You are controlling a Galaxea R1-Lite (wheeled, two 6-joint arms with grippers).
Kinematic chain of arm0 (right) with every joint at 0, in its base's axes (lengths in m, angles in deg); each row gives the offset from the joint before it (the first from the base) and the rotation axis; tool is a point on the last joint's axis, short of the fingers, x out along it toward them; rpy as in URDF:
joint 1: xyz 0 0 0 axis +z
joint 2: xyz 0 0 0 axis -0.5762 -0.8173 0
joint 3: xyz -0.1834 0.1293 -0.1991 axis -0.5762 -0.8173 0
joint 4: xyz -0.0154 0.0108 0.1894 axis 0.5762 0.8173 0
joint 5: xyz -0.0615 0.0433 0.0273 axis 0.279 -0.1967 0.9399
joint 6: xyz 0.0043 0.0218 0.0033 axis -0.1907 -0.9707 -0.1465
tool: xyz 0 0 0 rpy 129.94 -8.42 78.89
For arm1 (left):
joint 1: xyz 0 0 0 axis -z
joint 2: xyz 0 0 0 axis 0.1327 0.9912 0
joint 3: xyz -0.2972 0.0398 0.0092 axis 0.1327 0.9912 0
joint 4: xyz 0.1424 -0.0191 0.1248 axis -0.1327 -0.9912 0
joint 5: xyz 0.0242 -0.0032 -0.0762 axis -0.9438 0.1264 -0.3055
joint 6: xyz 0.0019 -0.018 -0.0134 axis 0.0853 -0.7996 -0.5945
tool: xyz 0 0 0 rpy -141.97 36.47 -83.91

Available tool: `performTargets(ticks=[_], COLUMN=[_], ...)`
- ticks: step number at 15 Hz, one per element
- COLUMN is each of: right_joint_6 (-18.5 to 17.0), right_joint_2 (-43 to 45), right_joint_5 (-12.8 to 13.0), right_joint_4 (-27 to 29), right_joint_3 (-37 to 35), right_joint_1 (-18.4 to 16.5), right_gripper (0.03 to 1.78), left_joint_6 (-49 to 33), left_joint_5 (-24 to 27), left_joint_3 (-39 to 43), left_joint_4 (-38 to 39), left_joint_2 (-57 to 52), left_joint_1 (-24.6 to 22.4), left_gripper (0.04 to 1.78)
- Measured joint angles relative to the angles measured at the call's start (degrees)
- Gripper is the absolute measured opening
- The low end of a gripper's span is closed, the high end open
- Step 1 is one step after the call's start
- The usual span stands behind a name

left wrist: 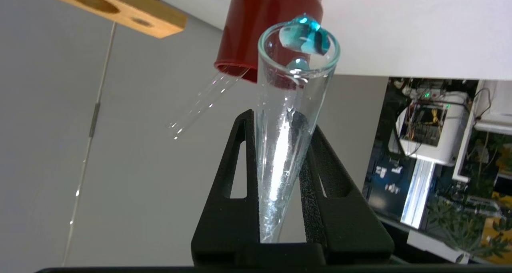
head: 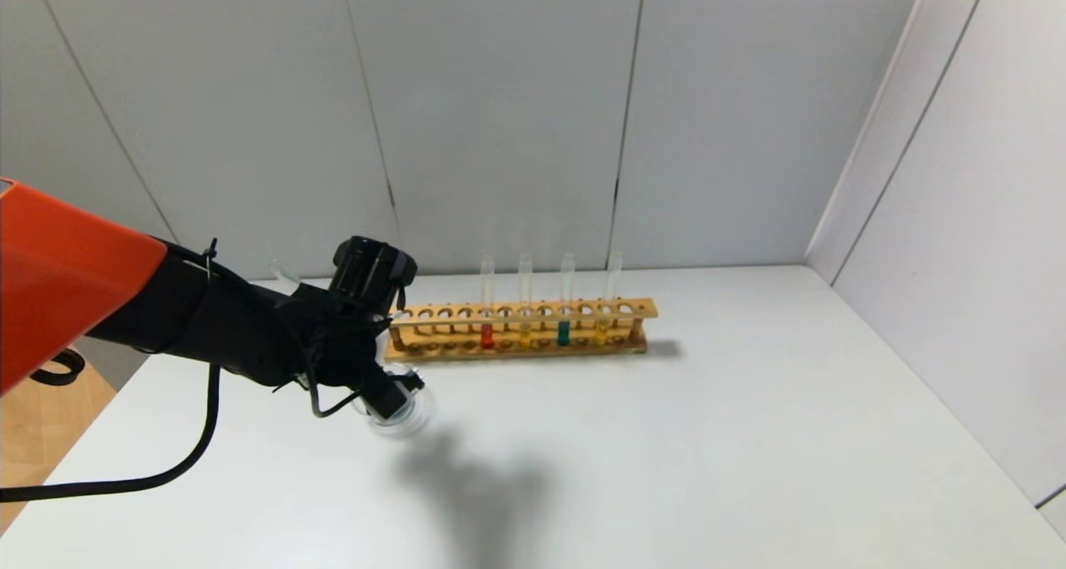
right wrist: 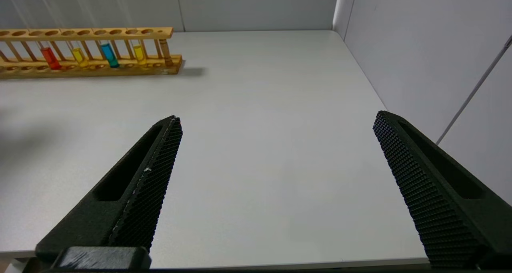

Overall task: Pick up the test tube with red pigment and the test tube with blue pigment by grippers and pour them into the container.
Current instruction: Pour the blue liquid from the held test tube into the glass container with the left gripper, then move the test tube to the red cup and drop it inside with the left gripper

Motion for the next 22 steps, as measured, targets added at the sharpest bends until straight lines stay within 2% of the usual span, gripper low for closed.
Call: performTargets(ticks=[6,12,14,17,19,22], right_joint_6=[0.0,0.0,0.0,0.0,0.0,0.0], right_joint_2=[0.0,0.0,0.0,0.0,0.0,0.0], right_joint_5=[0.0,0.0,0.0,0.0,0.0,0.0], right_joint_4=[0.0,0.0,0.0,0.0,0.0,0.0], right_joint_3=[0.0,0.0,0.0,0.0,0.0,0.0], right_joint_1=[0.0,0.0,0.0,0.0,0.0,0.0], right_gripper=[1.75,1.75,1.75,1.75,1.75,1.75], left_joint_6=[1.1,0.3,-1.5,-8.2,-11.1,-20.7], left_joint_5=[-3.7,-3.3,-1.2,5.5,7.5,10.6], left_joint_3=[-2.8,-3.1,-3.7,-4.7,-4.5,-3.2], left_joint_4=[-0.1,0.4,0.7,0.7,0.5,-0.1], left_joint_2=[1.3,0.8,-0.5,-3.1,-5.6,-8.6], left_joint_1=[0.2,0.2,0.3,0.3,0.2,-0.4], left_gripper=[0.34,0.34,0.34,0.34,0.34,0.34])
